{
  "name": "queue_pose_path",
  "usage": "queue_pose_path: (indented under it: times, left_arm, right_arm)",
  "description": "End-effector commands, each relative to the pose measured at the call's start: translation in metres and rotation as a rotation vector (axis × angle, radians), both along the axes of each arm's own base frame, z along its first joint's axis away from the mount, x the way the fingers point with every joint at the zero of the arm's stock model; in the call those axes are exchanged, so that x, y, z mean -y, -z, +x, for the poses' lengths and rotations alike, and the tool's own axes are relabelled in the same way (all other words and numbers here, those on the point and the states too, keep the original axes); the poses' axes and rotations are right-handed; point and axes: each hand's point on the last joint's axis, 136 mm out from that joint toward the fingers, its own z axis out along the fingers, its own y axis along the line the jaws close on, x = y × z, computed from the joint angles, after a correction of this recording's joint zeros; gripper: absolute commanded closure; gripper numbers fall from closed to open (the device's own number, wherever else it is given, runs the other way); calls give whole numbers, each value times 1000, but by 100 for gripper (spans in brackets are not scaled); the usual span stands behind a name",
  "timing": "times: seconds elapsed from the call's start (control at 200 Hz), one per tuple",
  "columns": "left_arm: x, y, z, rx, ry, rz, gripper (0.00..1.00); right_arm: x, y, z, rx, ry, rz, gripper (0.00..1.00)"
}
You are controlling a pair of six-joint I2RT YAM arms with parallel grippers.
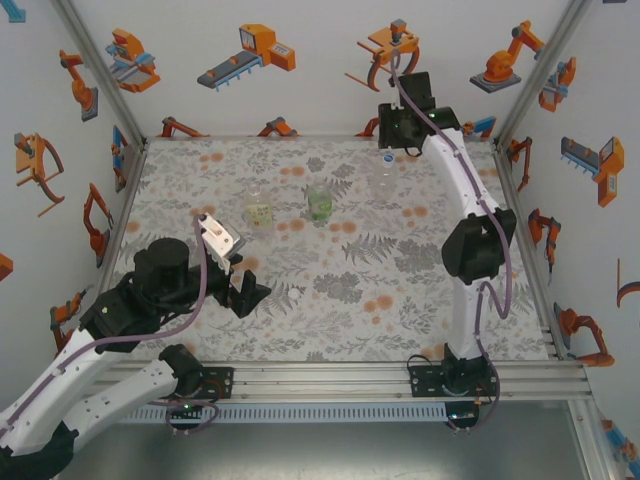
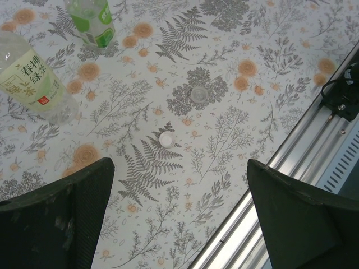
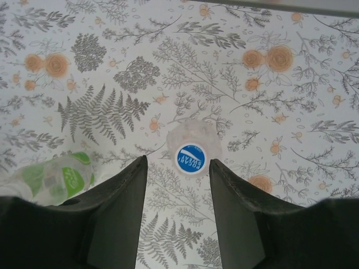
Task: Screw on the bottle caps
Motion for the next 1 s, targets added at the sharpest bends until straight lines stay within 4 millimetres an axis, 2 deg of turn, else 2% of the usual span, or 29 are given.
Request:
queue_pose_path:
  times: [0.0, 0.16, 0.33, 0.461, 0.591, 0.671, 0.996]
  left_arm:
    - [0, -4, -2, -1, 3, -37, 7]
    - [-5, -4, -4, 13, -10, -47, 7]
    - [-8, -2, -7, 8, -10, -47, 7]
    - [-10, 1, -8, 0, -22, -60, 8]
    - [-12, 2, -7, 8, -40, -83, 8]
    - [-14, 2, -5, 13, -53, -85, 8]
    - [-22, 6, -3, 13, -91, -61, 8]
  right_arm:
    - [-28, -24, -28, 27, -120, 46, 51]
    - [-68, -22, -60, 102, -268, 123, 42]
    - [-103, -12, -94, 188, -360, 163, 27]
    - [-125, 7, -107, 189, -374, 178, 19]
    - [-148, 21, -109, 204, -368, 176, 17]
    - [-158, 29, -103, 206, -344, 159, 17]
    - [-177, 76, -70, 177, -261, 135, 17]
